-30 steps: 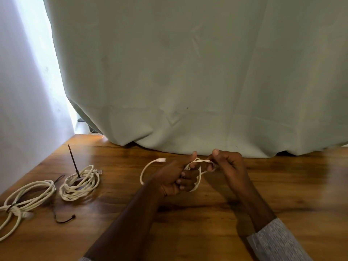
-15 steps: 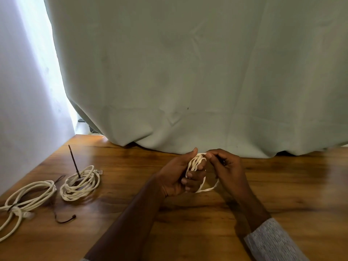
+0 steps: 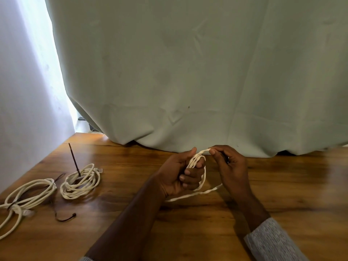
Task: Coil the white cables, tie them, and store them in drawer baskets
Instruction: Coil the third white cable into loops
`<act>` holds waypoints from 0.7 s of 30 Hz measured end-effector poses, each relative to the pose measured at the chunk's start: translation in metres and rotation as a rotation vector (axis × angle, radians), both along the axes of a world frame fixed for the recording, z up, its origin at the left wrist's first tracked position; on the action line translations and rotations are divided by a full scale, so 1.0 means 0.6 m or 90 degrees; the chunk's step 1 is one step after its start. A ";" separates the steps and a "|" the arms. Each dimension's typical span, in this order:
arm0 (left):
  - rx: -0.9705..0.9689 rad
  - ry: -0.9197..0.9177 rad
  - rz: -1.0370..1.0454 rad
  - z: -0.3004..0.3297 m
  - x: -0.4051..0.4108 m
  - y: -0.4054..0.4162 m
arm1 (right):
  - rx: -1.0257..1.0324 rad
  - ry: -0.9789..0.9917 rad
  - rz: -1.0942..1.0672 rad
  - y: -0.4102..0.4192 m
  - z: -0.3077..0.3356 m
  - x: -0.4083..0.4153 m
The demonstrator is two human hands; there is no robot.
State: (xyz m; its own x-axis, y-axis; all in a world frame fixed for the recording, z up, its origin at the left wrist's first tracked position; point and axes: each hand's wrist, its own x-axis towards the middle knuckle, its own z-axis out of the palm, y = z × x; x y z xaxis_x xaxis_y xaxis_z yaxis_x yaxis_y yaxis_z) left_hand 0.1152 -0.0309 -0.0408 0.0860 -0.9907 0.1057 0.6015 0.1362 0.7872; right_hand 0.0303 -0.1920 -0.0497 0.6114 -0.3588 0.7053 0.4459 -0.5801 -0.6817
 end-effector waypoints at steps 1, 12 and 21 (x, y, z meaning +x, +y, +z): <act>-0.010 -0.001 -0.003 0.003 -0.001 -0.001 | 0.005 0.013 0.011 -0.001 -0.001 0.002; -0.213 0.109 0.129 0.027 0.026 0.016 | 0.183 0.250 0.212 0.055 -0.024 0.006; -0.125 0.089 0.376 0.019 0.021 0.010 | 0.196 0.497 0.315 0.067 -0.012 0.001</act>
